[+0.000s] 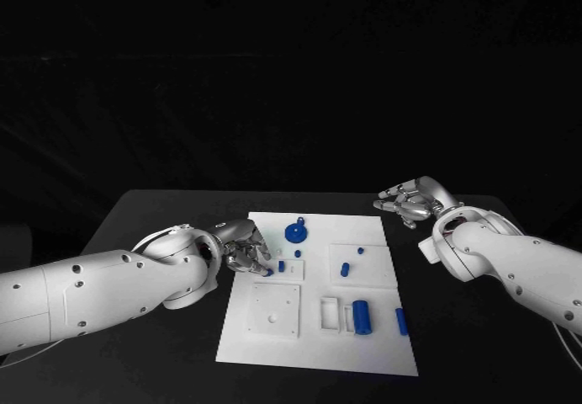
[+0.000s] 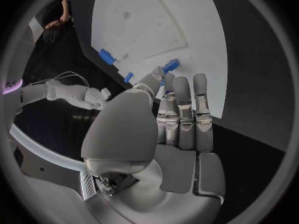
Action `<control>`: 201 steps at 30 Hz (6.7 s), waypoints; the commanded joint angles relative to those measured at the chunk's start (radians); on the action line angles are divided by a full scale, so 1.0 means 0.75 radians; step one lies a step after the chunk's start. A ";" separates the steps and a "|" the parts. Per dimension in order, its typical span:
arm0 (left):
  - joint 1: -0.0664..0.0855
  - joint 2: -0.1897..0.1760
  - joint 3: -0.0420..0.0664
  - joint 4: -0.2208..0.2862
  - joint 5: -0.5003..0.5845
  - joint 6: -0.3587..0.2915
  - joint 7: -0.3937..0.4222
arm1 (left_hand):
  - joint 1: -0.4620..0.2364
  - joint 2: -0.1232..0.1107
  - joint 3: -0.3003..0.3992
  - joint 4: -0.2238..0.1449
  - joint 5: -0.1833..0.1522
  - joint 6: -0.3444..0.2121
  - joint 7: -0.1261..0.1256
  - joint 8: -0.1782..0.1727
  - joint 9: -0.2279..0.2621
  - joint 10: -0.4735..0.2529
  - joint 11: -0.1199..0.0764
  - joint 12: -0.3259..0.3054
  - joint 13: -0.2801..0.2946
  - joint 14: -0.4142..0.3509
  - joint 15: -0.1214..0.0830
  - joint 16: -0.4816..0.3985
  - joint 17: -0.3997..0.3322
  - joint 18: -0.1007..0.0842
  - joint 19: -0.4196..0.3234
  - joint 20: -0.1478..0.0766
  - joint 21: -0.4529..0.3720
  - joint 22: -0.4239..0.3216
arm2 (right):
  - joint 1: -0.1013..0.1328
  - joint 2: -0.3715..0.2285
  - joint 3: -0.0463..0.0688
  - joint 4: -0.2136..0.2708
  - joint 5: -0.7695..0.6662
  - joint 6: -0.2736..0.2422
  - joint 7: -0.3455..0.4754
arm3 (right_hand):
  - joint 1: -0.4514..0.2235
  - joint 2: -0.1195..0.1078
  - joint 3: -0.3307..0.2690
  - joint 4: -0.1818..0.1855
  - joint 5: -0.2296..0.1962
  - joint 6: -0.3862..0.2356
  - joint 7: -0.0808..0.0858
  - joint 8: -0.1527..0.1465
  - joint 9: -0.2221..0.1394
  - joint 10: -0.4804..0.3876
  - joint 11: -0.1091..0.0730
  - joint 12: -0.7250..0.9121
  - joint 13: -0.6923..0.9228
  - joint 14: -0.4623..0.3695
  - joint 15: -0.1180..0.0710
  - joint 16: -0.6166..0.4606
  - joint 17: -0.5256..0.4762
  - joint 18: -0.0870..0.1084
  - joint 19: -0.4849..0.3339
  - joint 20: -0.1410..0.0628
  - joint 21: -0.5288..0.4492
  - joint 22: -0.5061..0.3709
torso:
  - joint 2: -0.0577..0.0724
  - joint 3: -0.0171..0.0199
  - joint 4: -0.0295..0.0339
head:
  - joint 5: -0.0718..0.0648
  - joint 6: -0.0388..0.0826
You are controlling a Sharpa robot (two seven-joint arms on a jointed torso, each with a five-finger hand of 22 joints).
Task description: Assemble the parts on the task board
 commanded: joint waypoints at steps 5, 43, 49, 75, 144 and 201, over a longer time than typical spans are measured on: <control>-0.016 0.015 0.000 -0.015 -0.034 0.013 0.036 | -0.018 0.008 -0.043 0.021 -0.002 -0.040 0.010 -0.004 -0.002 0.027 0.013 -0.004 0.001 0.003 0.013 -0.001 0.004 -0.013 0.012 0.005 -0.025 0.021 | -0.002 0.000 0.001 0.003 -0.005 0.019 0.017 | -0.009 0.002 -0.009 0.002 0.007 -0.011 0.001 -0.005 -0.002 0.006 0.000 0.004 0.000 0.011 0.002 -0.005 0.001 0.025 0.070 -0.001 0.007 0.110 | 0.000 0.0003 -0.0010 | 0.002 -0.004; -0.060 0.049 0.001 -0.088 -0.043 0.029 0.033 | -0.001 0.088 -0.010 0.060 0.017 0.019 -0.005 -0.006 -0.003 0.012 0.010 0.014 0.003 0.001 0.010 0.011 0.015 -0.013 0.018 0.002 -0.029 0.027 | -0.006 0.002 0.001 0.009 -0.009 0.022 0.017 | -0.010 0.004 -0.004 0.002 0.007 -0.009 0.000 -0.005 -0.002 0.007 0.000 0.006 0.002 0.011 0.002 -0.006 0.001 0.025 0.070 -0.001 0.007 0.110 | 0.001 0.0018 -0.0011 | 0.002 -0.006; -0.061 0.052 0.001 -0.094 -0.043 0.021 0.022 | -0.009 0.081 -0.018 0.102 0.004 -0.036 0.009 -0.005 -0.003 0.008 0.014 0.019 0.002 0.006 0.013 0.010 0.013 -0.011 0.022 0.005 -0.031 0.025 | -0.006 0.002 0.001 0.012 -0.011 0.023 0.017 | -0.010 0.004 -0.004 0.002 0.007 -0.009 0.000 -0.005 -0.002 0.007 0.000 0.006 0.002 0.011 0.002 -0.006 0.001 0.025 0.070 -0.001 0.007 0.110 | 0.000 0.0017 -0.0014 | 0.001 -0.006; -0.063 0.055 0.001 -0.099 -0.052 0.109 -0.014 | 0.032 0.108 -0.030 0.116 0.005 0.061 -0.017 -0.003 -0.002 -0.004 0.011 0.029 0.003 0.000 0.010 0.019 0.017 -0.013 0.024 0.003 -0.039 0.028 | -0.006 0.002 0.001 0.026 -0.021 0.032 0.017 | -0.011 0.004 -0.004 0.003 0.006 -0.007 0.000 -0.005 -0.002 0.007 0.000 0.006 0.002 0.011 0.002 -0.006 0.001 0.025 0.070 -0.001 0.006 0.110 | -0.001 0.0014 -0.0005 | -0.003 -0.017; 0.037 0.038 0.038 -0.195 0.949 0.425 0.036 | -0.167 0.272 0.157 -0.162 0.295 0.163 -0.050 -0.003 0.106 0.058 -0.006 0.071 0.003 0.012 -0.012 0.137 0.059 -0.003 -0.053 -0.021 0.194 0.030 | -0.048 -0.019 -0.029 0.317 -0.492 0.068 0.213 | -0.018 0.048 0.076 -0.216 -0.037 0.038 -0.007 -0.006 -0.002 0.024 -0.007 0.014 0.019 0.015 -0.003 0.006 0.022 0.013 0.068 -0.007 0.045 0.118 | -0.001 0.0038 -0.0006 | 0.033 0.067; 0.101 0.155 0.040 -0.295 1.202 0.919 -0.053 | -0.263 0.291 0.172 -0.285 0.409 0.173 -0.056 -0.002 0.186 0.059 -0.019 0.142 0.005 0.015 -0.021 0.205 0.065 0.002 -0.085 -0.030 0.298 0.028 | 0.001 0.127 -0.192 0.391 -0.975 0.174 0.237 | 0.027 0.069 0.195 -0.281 -0.344 0.049 -0.028 -0.006 -0.003 0.082 -0.025 0.067 0.135 0.031 -0.018 0.033 0.073 -0.018 0.064 -0.025 0.132 0.130 | -0.001 0.0010 0.0001 | 0.042 0.063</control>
